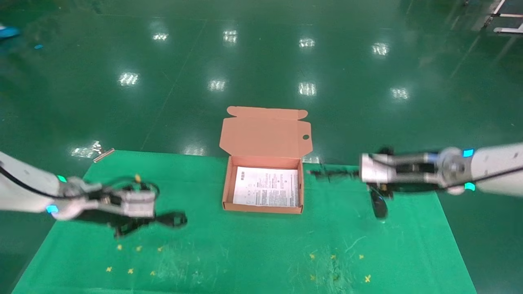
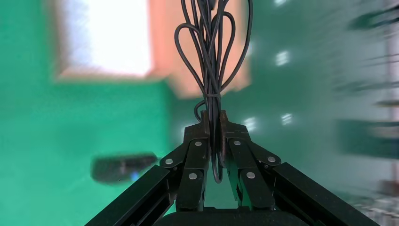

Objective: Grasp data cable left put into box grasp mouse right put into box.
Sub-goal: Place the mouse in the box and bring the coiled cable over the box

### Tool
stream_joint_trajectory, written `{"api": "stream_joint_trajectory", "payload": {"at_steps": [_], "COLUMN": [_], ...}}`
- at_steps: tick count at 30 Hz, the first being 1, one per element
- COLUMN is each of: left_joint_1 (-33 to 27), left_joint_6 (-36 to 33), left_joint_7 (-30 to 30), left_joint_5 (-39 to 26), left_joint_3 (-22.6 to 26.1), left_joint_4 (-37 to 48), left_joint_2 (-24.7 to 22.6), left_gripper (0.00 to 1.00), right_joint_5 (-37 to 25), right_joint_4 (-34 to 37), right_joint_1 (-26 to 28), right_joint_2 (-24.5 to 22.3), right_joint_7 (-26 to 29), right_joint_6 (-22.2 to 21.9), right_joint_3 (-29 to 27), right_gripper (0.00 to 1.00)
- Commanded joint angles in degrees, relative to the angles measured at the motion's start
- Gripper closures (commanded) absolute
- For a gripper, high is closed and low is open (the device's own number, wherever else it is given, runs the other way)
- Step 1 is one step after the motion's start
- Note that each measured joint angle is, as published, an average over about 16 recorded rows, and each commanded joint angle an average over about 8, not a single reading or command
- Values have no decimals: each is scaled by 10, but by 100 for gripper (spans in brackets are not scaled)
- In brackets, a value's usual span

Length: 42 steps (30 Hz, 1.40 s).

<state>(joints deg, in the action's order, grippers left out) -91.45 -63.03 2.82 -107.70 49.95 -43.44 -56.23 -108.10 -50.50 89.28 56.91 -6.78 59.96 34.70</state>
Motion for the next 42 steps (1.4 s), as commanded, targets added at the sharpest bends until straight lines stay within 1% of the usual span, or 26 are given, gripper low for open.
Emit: {"api": "stream_joint_trajectory", "payload": {"at_steps": [1, 6, 12, 15, 19, 26, 31, 35, 42], "left_joint_1": [-12, -23, -47, -59, -68, -61, -46, -37, -28], "left_joint_6": [10, 61, 128, 151, 163, 159, 144, 131, 103], "left_joint_7": [-13, -39, -48, -46, -43, -46, -60, -82, -144], "left_joint_5": [0, -25, -53, -60, -62, -65, -84, -109, -162], "left_joint_3": [-9, -16, -24, -27, -29, -26, -14, -4, 12], "left_joint_4": [-46, -94, -76, -58, -45, -38, -36, -40, -61], "left_joint_2": [17, 5, -37, -53, -62, -61, -51, -41, -20], "left_gripper": [100, 100, 100, 100, 100, 100, 100, 100, 100], "right_joint_5": [8, 38, 69, 81, 91, 98, 93, 89, 101], "right_joint_4": [-21, 13, 100, 138, 161, 168, 177, 195, 219], "right_joint_1": [15, 58, 113, 134, 146, 136, 121, 111, 87], "right_joint_2": [-1, 61, 134, 155, 165, 169, 176, 189, 210], "right_joint_7": [15, -5, -59, -83, -97, -104, -109, -117, -128], "right_joint_6": [-16, -52, -79, -84, -86, -86, -96, -108, -120], "right_joint_3": [-14, -31, -42, -48, -53, -54, -50, -45, -20], "right_gripper": [100, 100, 100, 100, 100, 100, 100, 100, 100]}}
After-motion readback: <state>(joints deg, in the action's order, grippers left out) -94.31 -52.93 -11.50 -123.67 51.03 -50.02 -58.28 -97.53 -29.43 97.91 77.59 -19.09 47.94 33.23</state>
